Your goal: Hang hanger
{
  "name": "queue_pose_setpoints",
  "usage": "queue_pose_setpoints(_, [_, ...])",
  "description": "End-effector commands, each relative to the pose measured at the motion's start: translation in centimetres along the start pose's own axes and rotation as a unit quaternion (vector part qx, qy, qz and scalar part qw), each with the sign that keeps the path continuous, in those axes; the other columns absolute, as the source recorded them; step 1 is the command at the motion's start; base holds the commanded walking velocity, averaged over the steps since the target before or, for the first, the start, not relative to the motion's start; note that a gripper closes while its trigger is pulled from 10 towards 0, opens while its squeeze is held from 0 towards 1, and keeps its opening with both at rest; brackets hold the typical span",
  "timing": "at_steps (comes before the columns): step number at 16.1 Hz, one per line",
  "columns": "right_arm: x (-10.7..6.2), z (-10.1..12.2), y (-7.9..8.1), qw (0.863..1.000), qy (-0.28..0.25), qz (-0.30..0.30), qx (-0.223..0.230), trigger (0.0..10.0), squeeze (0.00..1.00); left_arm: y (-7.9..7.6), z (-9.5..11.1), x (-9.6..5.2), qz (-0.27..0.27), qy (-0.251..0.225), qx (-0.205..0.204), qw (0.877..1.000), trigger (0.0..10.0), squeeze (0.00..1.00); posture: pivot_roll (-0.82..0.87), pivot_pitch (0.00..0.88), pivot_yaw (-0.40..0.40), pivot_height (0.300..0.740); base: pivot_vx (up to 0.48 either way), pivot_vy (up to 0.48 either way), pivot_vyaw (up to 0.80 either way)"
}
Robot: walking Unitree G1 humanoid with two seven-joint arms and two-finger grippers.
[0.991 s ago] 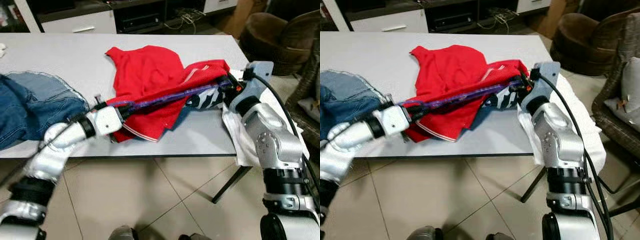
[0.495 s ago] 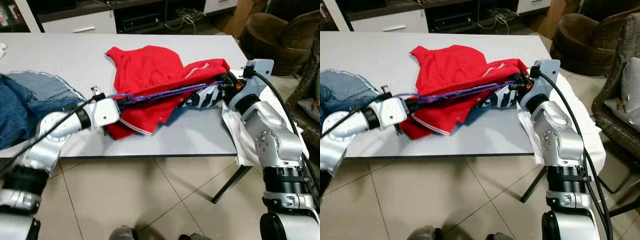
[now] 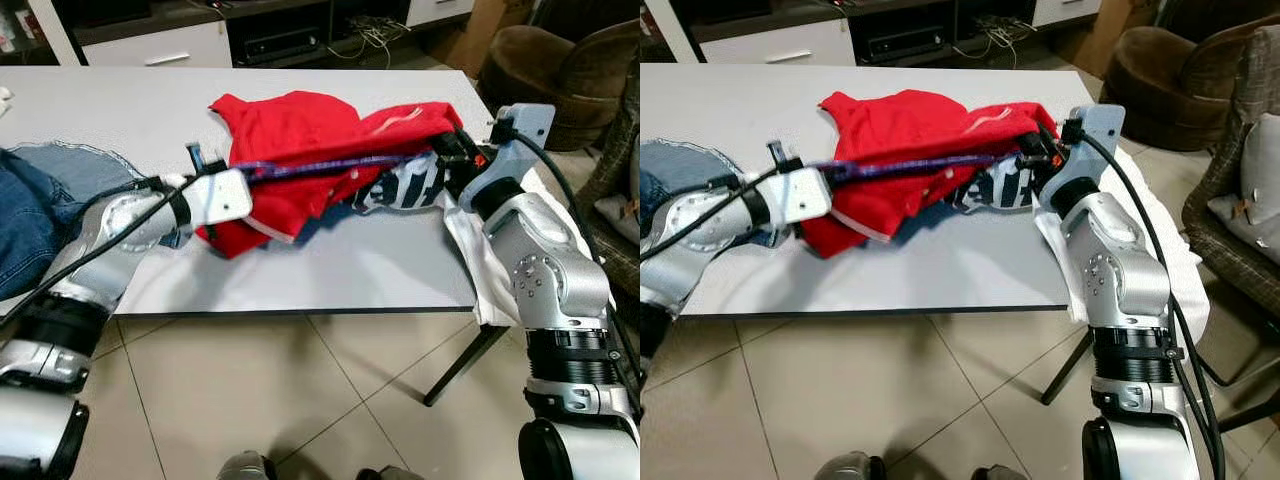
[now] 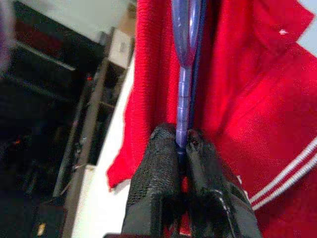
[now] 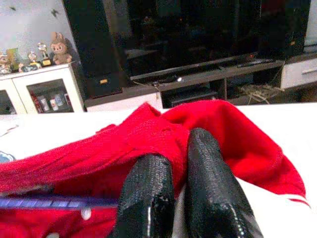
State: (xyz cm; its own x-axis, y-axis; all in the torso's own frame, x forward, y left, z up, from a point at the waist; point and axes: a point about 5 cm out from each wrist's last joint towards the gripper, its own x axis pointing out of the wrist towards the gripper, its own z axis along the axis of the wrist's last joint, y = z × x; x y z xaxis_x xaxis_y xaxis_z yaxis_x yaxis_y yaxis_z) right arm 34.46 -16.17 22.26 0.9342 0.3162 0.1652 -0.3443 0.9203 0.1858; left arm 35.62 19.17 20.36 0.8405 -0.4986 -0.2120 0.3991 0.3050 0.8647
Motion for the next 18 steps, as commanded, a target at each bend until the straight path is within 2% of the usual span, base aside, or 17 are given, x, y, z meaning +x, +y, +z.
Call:
queue_pose_setpoints(1, [-0.7, 2.3, -1.5, 0.998, -0.048, -0.041, -0.031, 10.0, 0.00, 0.2, -2.8, -1.0, 0.023, 0.079, -0.029, 0.996, 10.0, 0.00, 0.06, 0.037, -0.014, 0.740, 0.000, 0.000, 0.00])
queue_pose_setpoints(3, [-0.8, 1.5, -2.1, 0.997, -0.031, -0.059, -0.041, 10.0, 0.00, 0.3, -1.6, -0.6, 0.033, 0.034, -0.048, 0.998, 10.0, 0.00, 0.07, 0.037, -0.014, 0.740, 0.000, 0.000, 0.00])
queue_pose_setpoints(5, [-0.8, 1.0, -2.5, 0.996, -0.019, -0.075, -0.046, 10.0, 0.00, 0.2, -1.0, -0.4, 0.036, 0.017, -0.063, 0.997, 10.0, 0.00, 0.07, 0.035, -0.012, 0.740, 0.000, 0.000, 0.00])
queue_pose_setpoints(8, [-0.7, 1.0, -2.8, 0.995, -0.014, -0.083, -0.061, 10.0, 0.00, 0.4, -2.3, -1.1, 0.044, 0.058, -0.051, 0.996, 10.0, 0.00, 0.07, 0.034, -0.014, 0.740, 0.000, 0.000, 0.00])
queue_pose_setpoints(10, [-0.6, 1.2, -2.5, 0.994, -0.016, -0.079, -0.074, 10.0, 0.00, 0.1, -3.6, -1.5, 0.029, 0.106, -0.006, 0.994, 10.0, 0.00, 0.07, 0.029, -0.016, 0.740, 0.000, 0.000, 0.00])
queue_pose_setpoints(11, [-0.6, 1.5, -2.2, 0.994, -0.019, -0.072, -0.079, 10.0, 0.00, 0.0, -3.9, -1.6, 0.032, 0.118, -0.002, 0.993, 9.9, 0.00, 0.07, 0.029, -0.016, 0.740, 0.000, 0.000, 0.00])
queue_pose_setpoints(12, [-0.7, 1.8, -2.0, 0.994, -0.018, -0.068, -0.082, 10.0, 0.00, 0.3, -4.1, -1.6, 0.054, 0.132, 0.001, 0.990, 9.6, 0.00, 0.07, 0.029, -0.018, 0.740, 0.000, 0.000, 0.00])
queue_pose_setpoints(14, [-0.9, 2.6, -1.5, 0.994, -0.018, -0.066, -0.088, 10.0, 0.00, 0.8, -4.3, -1.6, 0.088, 0.153, 0.020, 0.984, 10.0, 0.00, 0.07, 0.029, -0.018, 0.740, 0.000, 0.000, 0.00])
queue_pose_setpoints(18, [-1.1, 2.5, -0.2, 0.992, 0.014, -0.086, -0.088, 10.0, 0.00, 0.7, -3.1, -0.3, 0.137, 0.154, 0.035, 0.978, 10.0, 0.00, 0.07, 0.028, -0.016, 0.740, 0.000, 0.000, 0.00])
